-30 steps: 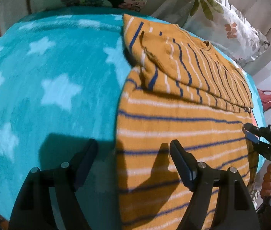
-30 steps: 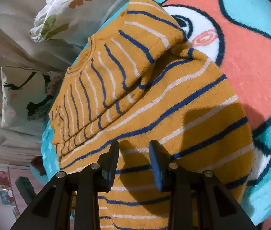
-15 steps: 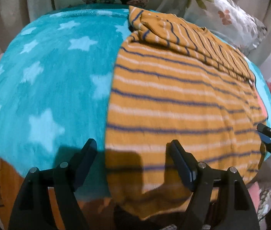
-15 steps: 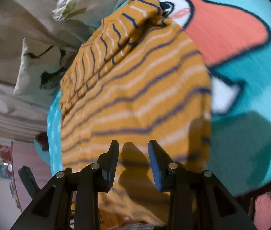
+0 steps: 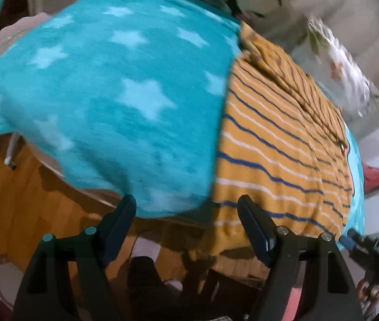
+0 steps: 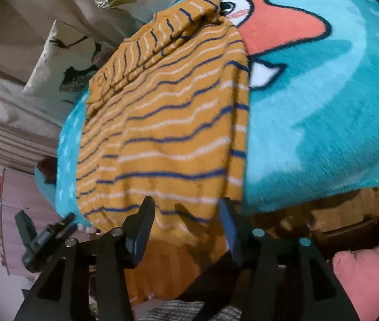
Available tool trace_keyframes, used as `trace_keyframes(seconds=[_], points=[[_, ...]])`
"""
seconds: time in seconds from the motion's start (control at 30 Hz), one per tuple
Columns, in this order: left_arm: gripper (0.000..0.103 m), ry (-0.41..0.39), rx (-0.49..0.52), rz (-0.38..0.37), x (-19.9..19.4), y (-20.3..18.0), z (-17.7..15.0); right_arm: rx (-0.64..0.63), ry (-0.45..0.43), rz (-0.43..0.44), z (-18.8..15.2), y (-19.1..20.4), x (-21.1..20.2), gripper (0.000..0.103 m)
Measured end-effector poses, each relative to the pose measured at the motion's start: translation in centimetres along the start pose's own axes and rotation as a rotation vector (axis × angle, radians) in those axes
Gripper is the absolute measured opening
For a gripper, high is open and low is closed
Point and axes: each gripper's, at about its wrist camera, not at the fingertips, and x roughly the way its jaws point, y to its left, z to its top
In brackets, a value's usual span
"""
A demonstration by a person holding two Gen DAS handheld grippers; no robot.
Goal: Fold small clothes
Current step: 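Grasp the sweater hem with both grippers and lift it toward the collar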
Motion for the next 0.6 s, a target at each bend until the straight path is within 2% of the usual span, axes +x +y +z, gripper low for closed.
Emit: trace_keyframes(seconds=[0.2, 0.47, 0.6], points=[[0.077, 0.007, -0.008, -0.024, 0.1, 0.4, -0.4, 0.032, 0.019, -0.029, -1.1, -1.7, 0.9, 0.055], [0.077, 0.080, 0.092, -0.106, 4.1, -2.7, -2.5, -0.003, -0.026, -0.091, -0.1, -2.5, 0.7, 0.055], [0.077, 0.117, 0.090, -0.144, 5.8, -3.2, -2.9, -0.011, -0.013, -0.090, 0.4, -2.4, 1.7, 0.055]])
